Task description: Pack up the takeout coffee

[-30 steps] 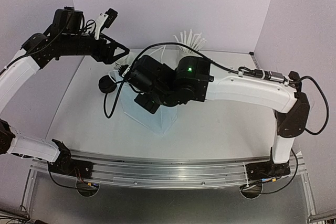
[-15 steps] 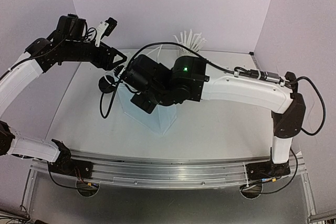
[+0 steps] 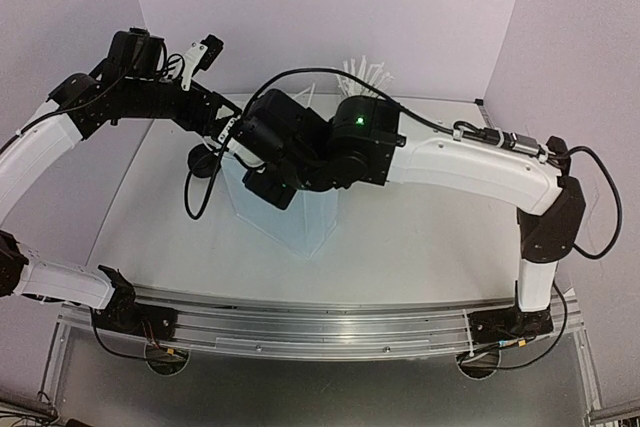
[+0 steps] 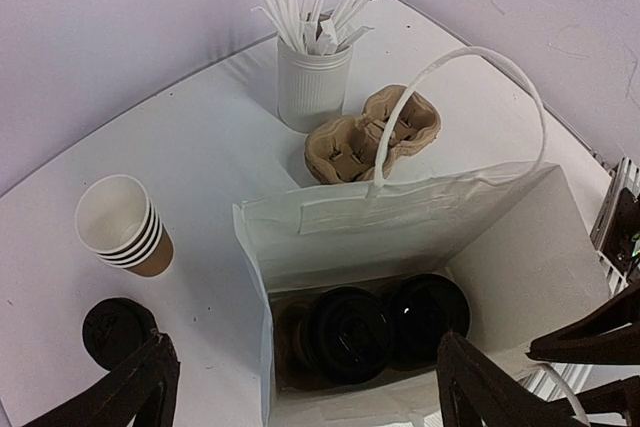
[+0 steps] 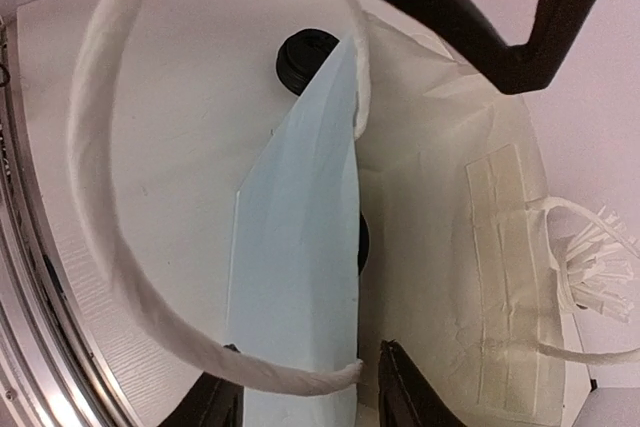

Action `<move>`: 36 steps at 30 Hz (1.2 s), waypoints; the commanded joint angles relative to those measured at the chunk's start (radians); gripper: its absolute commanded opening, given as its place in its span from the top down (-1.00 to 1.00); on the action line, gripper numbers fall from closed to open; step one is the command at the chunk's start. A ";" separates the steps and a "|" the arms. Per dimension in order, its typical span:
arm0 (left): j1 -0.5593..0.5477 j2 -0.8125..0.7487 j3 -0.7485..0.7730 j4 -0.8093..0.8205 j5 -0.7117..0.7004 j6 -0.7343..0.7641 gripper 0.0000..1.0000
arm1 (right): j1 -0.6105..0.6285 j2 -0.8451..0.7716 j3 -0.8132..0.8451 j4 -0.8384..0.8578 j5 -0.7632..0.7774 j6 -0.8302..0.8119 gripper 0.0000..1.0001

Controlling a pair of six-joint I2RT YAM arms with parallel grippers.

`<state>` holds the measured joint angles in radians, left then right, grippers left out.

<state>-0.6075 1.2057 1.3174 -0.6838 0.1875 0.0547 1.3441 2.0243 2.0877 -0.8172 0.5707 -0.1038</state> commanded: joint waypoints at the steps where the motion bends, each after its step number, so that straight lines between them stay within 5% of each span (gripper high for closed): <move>1: 0.005 -0.026 -0.008 0.011 0.003 0.002 -0.77 | -0.005 -0.046 0.056 0.004 -0.018 -0.028 0.01; 10: 0.033 -0.015 -0.023 -0.015 -0.020 0.016 -0.55 | -0.013 -0.171 -0.001 0.004 -0.125 0.013 -0.29; 17: 0.056 -0.005 0.041 -0.029 -0.009 0.010 -0.56 | -0.067 -0.259 -0.037 0.004 -0.233 0.122 -0.67; 26: 0.200 -0.029 0.089 -0.073 -0.054 0.066 -0.53 | -0.279 -0.397 -0.147 0.004 -0.063 0.410 -0.61; 36: 0.231 -0.222 -0.253 -0.063 0.082 0.242 -0.29 | -0.523 -0.370 -0.347 0.004 -0.196 0.559 -0.57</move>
<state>-0.3740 1.0473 1.1783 -0.7387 0.1694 0.1645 0.8647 1.6015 1.7592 -0.8154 0.4612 0.3856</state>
